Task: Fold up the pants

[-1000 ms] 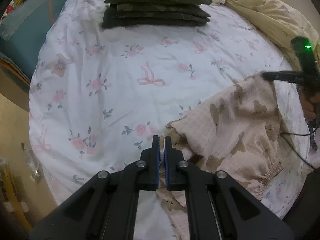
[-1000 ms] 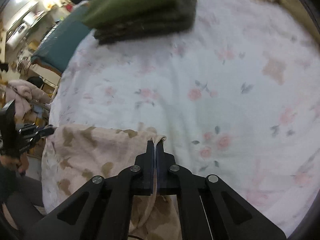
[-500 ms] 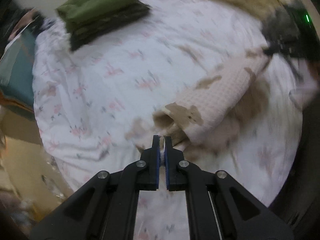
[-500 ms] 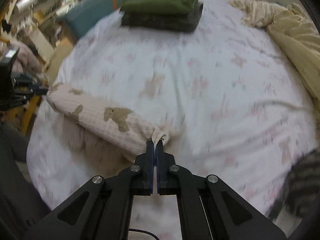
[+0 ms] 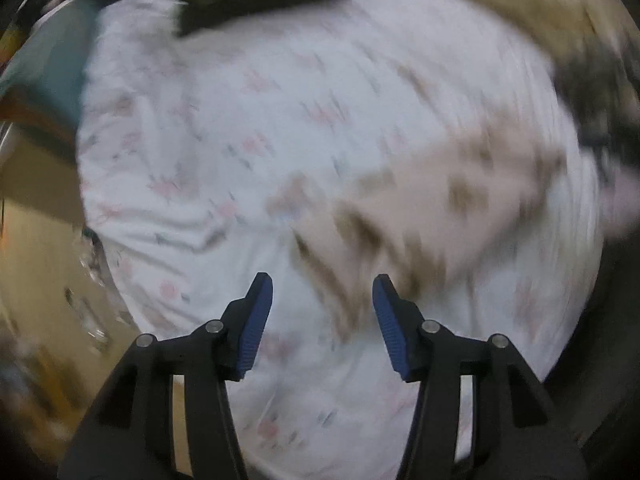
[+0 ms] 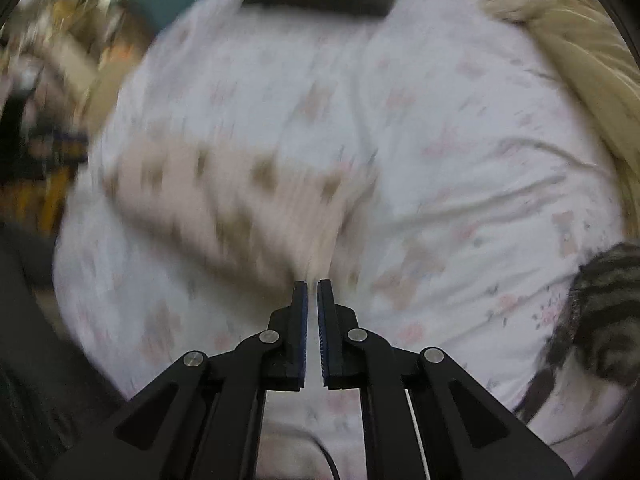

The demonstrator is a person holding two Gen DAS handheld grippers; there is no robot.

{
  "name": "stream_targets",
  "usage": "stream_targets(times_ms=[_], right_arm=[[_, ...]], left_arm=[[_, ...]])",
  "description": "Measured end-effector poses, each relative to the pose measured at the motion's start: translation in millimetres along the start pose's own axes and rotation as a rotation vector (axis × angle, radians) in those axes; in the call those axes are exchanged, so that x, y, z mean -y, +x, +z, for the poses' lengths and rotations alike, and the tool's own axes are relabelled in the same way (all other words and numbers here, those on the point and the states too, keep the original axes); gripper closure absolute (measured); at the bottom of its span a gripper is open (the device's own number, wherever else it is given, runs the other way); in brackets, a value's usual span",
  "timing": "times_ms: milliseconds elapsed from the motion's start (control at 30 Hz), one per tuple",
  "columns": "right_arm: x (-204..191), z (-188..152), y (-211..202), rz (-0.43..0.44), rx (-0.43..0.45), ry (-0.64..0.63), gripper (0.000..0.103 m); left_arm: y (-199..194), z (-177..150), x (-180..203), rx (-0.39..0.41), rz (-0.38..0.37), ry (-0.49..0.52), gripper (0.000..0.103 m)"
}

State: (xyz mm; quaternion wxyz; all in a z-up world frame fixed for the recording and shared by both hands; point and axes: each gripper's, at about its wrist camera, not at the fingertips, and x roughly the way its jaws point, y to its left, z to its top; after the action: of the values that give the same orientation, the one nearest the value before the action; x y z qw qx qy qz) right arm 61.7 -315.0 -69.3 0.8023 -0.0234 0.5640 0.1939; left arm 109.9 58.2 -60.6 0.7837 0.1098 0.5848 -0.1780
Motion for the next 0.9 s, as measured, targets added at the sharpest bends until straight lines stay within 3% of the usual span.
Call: stream_targets(times_ms=[33,100,233,300,367,400,467,500,600,667,700,733,833,900], right_arm=[[4,9,-1,0.005,0.05,0.064,0.096],[6,21,11,-0.004,0.068,0.133,0.096],[1,35,61,0.027,-0.01,0.168,0.096],[-2,28,78,0.026,-0.071,0.155,0.096],[-8,16,94,0.05,-0.184,0.113,0.097],[-10,10,99,0.009,-0.222,0.084,0.098],[-10,-4,108,-0.105,-0.29,0.038,0.096],[-6,-8,109,-0.111,-0.312,0.051,0.096],[9,-5,87,-0.076,-0.245,0.141,0.096],[22,2,65,-0.043,-0.142,0.227,0.096],[29,4,58,-0.021,-0.099,0.275,0.095],[37,7,53,0.005,-0.063,0.326,0.089],[55,13,53,0.13,0.006,0.46,0.03],[57,17,62,0.154,0.019,0.493,0.03]], left_arm=[[1,6,2,0.025,-0.006,-0.039,0.055],[10,15,7,0.045,-0.011,-0.103,0.057],[53,14,25,0.022,-0.09,-0.207,0.066],[77,6,31,-0.061,-0.077,-0.177,0.068],[102,-12,36,-0.21,-0.034,-0.118,0.068],[108,-21,36,-0.253,-0.02,-0.099,0.068],[107,-29,34,-0.266,0.003,-0.075,0.068],[104,-30,32,-0.272,0.013,-0.086,0.069],[80,-27,17,-0.205,-0.01,-0.192,0.069],[64,-25,7,-0.132,0.02,-0.26,0.062],[58,-25,0,-0.086,0.024,-0.306,0.05],[54,-24,-6,-0.048,0.023,-0.354,0.04],[55,-22,-16,0.035,-0.005,-0.496,0.017],[70,-19,-11,0.021,-0.05,-0.523,0.016]])
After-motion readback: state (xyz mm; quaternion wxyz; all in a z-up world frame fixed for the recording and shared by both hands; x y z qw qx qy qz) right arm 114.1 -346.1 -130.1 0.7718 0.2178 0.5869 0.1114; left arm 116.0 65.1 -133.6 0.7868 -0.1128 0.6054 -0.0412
